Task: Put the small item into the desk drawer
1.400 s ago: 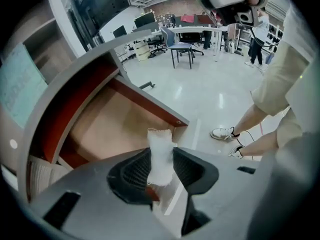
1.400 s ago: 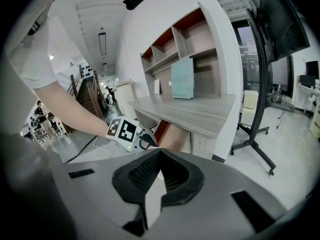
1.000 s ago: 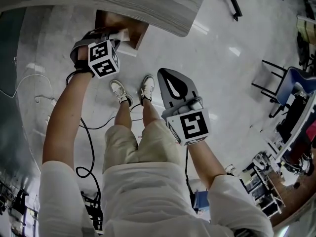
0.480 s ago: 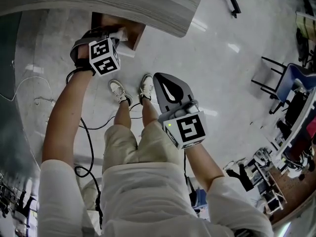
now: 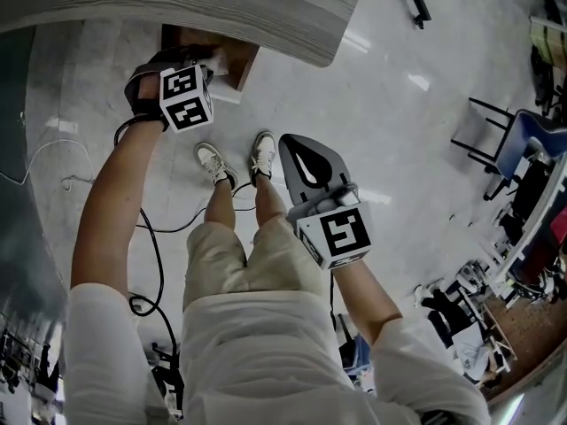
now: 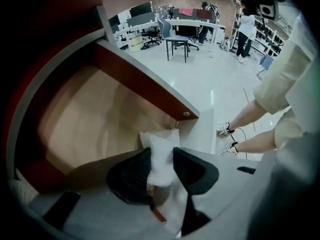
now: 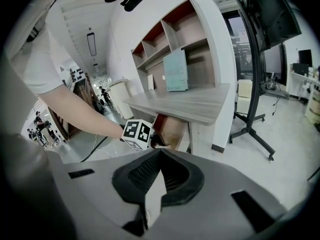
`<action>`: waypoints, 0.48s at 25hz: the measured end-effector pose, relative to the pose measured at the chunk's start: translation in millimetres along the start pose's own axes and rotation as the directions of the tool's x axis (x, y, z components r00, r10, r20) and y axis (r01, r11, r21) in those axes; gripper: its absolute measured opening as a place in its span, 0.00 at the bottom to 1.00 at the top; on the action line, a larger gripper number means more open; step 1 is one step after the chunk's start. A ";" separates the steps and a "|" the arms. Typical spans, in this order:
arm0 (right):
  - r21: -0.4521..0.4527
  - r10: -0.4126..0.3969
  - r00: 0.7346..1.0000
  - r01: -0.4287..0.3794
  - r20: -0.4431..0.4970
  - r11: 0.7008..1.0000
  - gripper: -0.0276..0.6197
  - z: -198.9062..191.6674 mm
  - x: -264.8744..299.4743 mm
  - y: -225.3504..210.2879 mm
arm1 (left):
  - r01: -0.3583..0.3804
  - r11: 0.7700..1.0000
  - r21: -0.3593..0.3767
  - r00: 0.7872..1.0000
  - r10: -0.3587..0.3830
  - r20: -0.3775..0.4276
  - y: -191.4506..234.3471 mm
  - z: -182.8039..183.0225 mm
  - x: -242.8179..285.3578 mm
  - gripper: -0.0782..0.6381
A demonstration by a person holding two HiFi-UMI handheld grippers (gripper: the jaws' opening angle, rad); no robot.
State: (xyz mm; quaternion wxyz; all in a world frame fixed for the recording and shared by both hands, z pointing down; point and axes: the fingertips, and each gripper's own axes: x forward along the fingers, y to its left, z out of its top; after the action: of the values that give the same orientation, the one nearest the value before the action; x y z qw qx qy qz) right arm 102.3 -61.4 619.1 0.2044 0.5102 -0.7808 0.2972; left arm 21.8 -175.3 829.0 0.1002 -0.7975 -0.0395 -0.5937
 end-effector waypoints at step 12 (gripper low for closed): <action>0.021 -0.016 1.000 0.016 0.007 1.000 0.04 0.6 1.1 -0.6 | 0.088 0.989 0.119 0.996 -0.088 -0.002 -7.5 2.5 -0.2 0.30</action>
State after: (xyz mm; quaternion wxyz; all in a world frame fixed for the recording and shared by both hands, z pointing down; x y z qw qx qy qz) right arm 102.4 -62.7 619.5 0.1985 0.5196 -0.7742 0.3019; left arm 22.7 -167.4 829.0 0.1210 -0.7886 -0.1101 -0.5928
